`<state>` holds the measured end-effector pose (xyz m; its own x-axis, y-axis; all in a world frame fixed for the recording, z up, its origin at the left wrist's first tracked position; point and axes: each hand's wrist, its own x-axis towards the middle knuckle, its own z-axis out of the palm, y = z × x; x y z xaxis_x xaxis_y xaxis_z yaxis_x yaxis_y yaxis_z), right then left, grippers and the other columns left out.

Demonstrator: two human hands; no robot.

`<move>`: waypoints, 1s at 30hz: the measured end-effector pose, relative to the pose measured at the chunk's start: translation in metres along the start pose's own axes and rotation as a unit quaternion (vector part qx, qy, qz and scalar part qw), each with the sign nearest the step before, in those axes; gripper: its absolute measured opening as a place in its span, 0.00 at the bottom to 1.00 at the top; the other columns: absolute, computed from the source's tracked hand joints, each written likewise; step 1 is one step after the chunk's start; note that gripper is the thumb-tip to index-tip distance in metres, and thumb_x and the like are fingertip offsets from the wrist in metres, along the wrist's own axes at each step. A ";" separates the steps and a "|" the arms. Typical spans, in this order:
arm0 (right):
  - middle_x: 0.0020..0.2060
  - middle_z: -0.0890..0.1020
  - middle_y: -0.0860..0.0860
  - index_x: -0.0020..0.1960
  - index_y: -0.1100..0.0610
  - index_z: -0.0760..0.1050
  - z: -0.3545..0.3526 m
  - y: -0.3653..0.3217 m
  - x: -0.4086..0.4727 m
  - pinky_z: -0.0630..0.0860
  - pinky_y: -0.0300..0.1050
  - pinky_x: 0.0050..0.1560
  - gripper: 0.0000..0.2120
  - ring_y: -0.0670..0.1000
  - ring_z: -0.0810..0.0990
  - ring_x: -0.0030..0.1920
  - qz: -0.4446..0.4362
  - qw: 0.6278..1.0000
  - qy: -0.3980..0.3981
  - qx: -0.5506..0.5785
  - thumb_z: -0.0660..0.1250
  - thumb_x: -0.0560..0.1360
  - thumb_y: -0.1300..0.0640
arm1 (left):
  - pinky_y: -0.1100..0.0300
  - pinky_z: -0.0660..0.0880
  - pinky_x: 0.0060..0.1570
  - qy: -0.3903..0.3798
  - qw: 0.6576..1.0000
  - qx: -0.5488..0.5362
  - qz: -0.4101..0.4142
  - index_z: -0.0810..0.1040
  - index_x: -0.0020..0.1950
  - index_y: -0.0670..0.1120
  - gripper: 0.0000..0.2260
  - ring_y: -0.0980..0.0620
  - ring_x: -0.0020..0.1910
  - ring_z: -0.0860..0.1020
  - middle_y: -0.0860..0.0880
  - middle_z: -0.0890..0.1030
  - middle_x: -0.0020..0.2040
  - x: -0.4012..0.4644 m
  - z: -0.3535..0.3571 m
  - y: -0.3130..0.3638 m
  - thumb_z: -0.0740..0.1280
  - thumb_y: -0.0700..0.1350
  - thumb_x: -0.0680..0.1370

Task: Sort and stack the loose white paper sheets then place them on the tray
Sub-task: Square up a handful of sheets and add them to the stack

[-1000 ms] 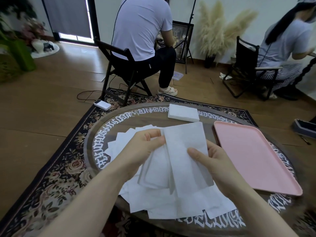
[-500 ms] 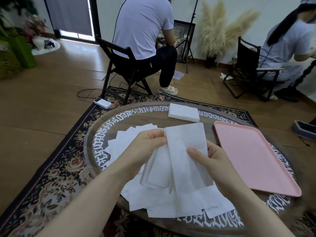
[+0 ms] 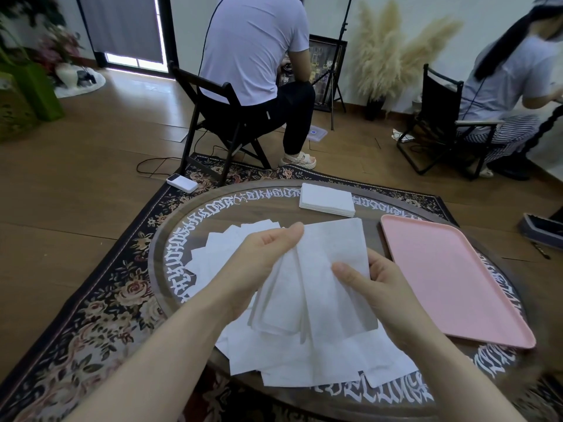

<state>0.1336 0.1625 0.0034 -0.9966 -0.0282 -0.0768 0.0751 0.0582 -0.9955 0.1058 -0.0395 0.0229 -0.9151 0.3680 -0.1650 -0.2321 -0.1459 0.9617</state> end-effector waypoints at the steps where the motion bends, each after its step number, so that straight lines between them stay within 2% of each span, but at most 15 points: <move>1: 0.51 0.86 0.53 0.55 0.50 0.82 0.000 0.000 0.000 0.80 0.58 0.53 0.13 0.57 0.85 0.51 -0.001 1.000 -0.002 0.000 0.71 0.71 0.51 | 0.55 0.80 0.49 -0.009 1.000 -0.003 0.011 0.84 0.53 0.42 0.15 0.47 0.48 0.85 0.44 0.86 0.50 0.000 0.001 0.000 0.68 0.53 0.76; 4: 0.52 0.86 0.52 0.57 0.50 0.82 0.000 -0.001 -0.001 0.80 0.58 0.53 0.12 0.57 0.85 0.52 0.002 1.000 -0.020 -0.004 0.70 0.74 0.54 | 0.53 0.81 0.49 0.004 0.999 0.005 0.034 0.84 0.53 0.44 0.07 0.45 0.48 0.85 0.43 0.86 0.49 -0.001 0.003 -0.002 0.70 0.41 0.77; 5: 0.52 0.86 0.52 0.57 0.51 0.81 0.001 -0.001 -0.001 0.81 0.56 0.52 0.12 0.56 0.85 0.53 -0.002 1.000 -0.023 -0.004 0.70 0.75 0.56 | 0.53 0.81 0.49 0.020 0.999 0.020 0.043 0.84 0.52 0.45 0.07 0.46 0.47 0.85 0.44 0.86 0.48 -0.001 0.003 -0.002 0.69 0.38 0.77; 7: 0.51 0.86 0.49 0.57 0.53 0.79 0.003 -0.003 -0.003 0.81 0.44 0.49 0.12 0.53 0.84 0.53 -0.042 0.999 -0.003 -0.028 0.71 0.75 0.60 | 0.58 0.81 0.47 0.048 0.992 0.089 0.080 0.84 0.49 0.47 0.08 0.51 0.44 0.85 0.49 0.87 0.45 -0.001 0.003 -0.004 0.68 0.36 0.78; 9: 0.53 0.83 0.43 0.58 0.50 0.75 0.004 -0.007 -0.003 0.74 0.33 0.50 0.16 0.46 0.79 0.56 -0.129 0.979 0.059 -0.146 0.73 0.73 0.60 | 0.62 0.78 0.48 0.065 0.967 0.205 0.135 0.84 0.45 0.51 0.10 0.57 0.44 0.83 0.58 0.85 0.43 -0.001 0.003 -0.005 0.67 0.37 0.78; 10: 0.56 0.80 0.42 0.60 0.48 0.73 0.004 -0.010 -0.004 0.70 0.31 0.53 0.20 0.42 0.76 0.59 -0.179 0.957 0.081 -0.213 0.75 0.72 0.60 | 0.64 0.75 0.49 0.064 0.950 0.260 0.158 0.83 0.45 0.55 0.12 0.60 0.45 0.81 0.63 0.84 0.42 -0.002 0.004 -0.006 0.68 0.37 0.78; 12: 0.61 0.75 0.41 0.63 0.45 0.71 0.002 -0.014 -0.005 0.65 0.34 0.62 0.23 0.40 0.69 0.65 -0.252 0.921 0.077 -0.287 0.76 0.72 0.55 | 0.69 0.72 0.50 0.052 0.929 0.314 0.190 0.82 0.46 0.57 0.13 0.66 0.47 0.79 0.68 0.82 0.41 -0.004 0.008 -0.008 0.68 0.37 0.78; 13: 0.63 0.74 0.40 0.62 0.44 0.73 0.002 -0.014 -0.006 0.63 0.39 0.65 0.21 0.41 0.68 0.67 -0.263 0.912 0.060 -0.309 0.76 0.72 0.52 | 0.69 0.72 0.51 0.045 0.925 0.319 0.201 0.83 0.48 0.55 0.12 0.66 0.48 0.79 0.68 0.82 0.42 -0.003 0.009 -0.010 0.68 0.37 0.78; 16: 0.63 0.74 0.40 0.52 0.45 0.79 0.003 -0.014 -0.006 0.59 0.52 0.69 0.14 0.43 0.67 0.68 -0.237 0.911 0.035 -0.336 0.78 0.68 0.53 | 0.66 0.73 0.51 0.035 0.926 0.314 0.207 0.84 0.48 0.53 0.11 0.61 0.48 0.80 0.61 0.84 0.44 -0.002 0.009 -0.011 0.68 0.37 0.78; 19: 0.59 0.76 0.37 0.46 0.46 0.78 0.003 -0.014 -0.005 0.61 0.56 0.68 0.12 0.43 0.69 0.66 -0.215 0.926 0.049 -0.308 0.78 0.67 0.53 | 0.64 0.74 0.52 0.047 0.934 0.290 0.202 0.83 0.44 0.58 0.15 0.60 0.49 0.80 0.62 0.84 0.45 -0.002 0.007 -0.009 0.68 0.36 0.78; 21: 0.55 0.79 0.36 0.45 0.47 0.79 0.000 -0.013 -0.002 0.66 0.57 0.67 0.11 0.46 0.72 0.64 -0.177 0.948 0.054 -0.259 0.78 0.66 0.51 | 0.65 0.74 0.49 0.059 0.951 0.236 0.192 0.83 0.44 0.56 0.15 0.60 0.47 0.81 0.60 0.84 0.43 -0.002 0.005 -0.006 0.68 0.35 0.77; 24: 0.56 0.83 0.44 0.51 0.47 0.83 -0.010 -0.013 -0.001 0.77 0.54 0.59 0.15 0.51 0.81 0.57 -0.052 0.992 -0.015 -0.114 0.79 0.65 0.48 | 0.63 0.77 0.46 0.064 0.981 0.092 0.157 0.85 0.43 0.51 0.12 0.56 0.42 0.83 0.54 0.86 0.43 -0.001 0.004 -0.004 0.69 0.35 0.76; 26: 0.55 0.85 0.51 0.53 0.48 0.84 -0.011 -0.011 -0.002 0.82 0.48 0.49 0.16 0.54 0.85 0.53 0.016 0.997 -0.080 -0.015 0.77 0.66 0.52 | 0.57 0.80 0.45 0.051 0.991 0.017 0.125 0.86 0.45 0.50 0.09 0.50 0.42 0.84 0.46 0.86 0.46 0.000 0.004 -0.005 0.69 0.36 0.76; 28: 0.53 0.86 0.54 0.53 0.50 0.84 -0.009 -0.007 -0.001 0.81 0.43 0.45 0.15 0.55 0.85 0.52 0.040 0.996 -0.079 0.019 0.79 0.67 0.52 | 0.57 0.80 0.44 0.040 0.993 0.000 0.110 0.85 0.49 0.49 0.09 0.49 0.44 0.84 0.44 0.86 0.49 0.001 0.006 -0.006 0.68 0.37 0.77; 30: 0.51 0.86 0.54 0.52 0.53 0.85 -0.006 -0.005 0.001 0.81 0.41 0.42 0.15 0.54 0.86 0.50 0.043 0.998 -0.044 0.031 0.77 0.66 0.50 | 0.54 0.80 0.51 0.050 0.993 0.002 0.106 0.82 0.57 0.51 0.13 0.49 0.50 0.84 0.46 0.85 0.54 0.002 0.007 -0.006 0.63 0.37 0.80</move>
<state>0.1323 0.1683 0.0083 -0.9799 -0.1130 -0.1646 0.1655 0.0016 -0.9862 0.1074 -0.0316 0.0183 -0.9714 0.2366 0.0197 -0.0305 -0.2066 0.9779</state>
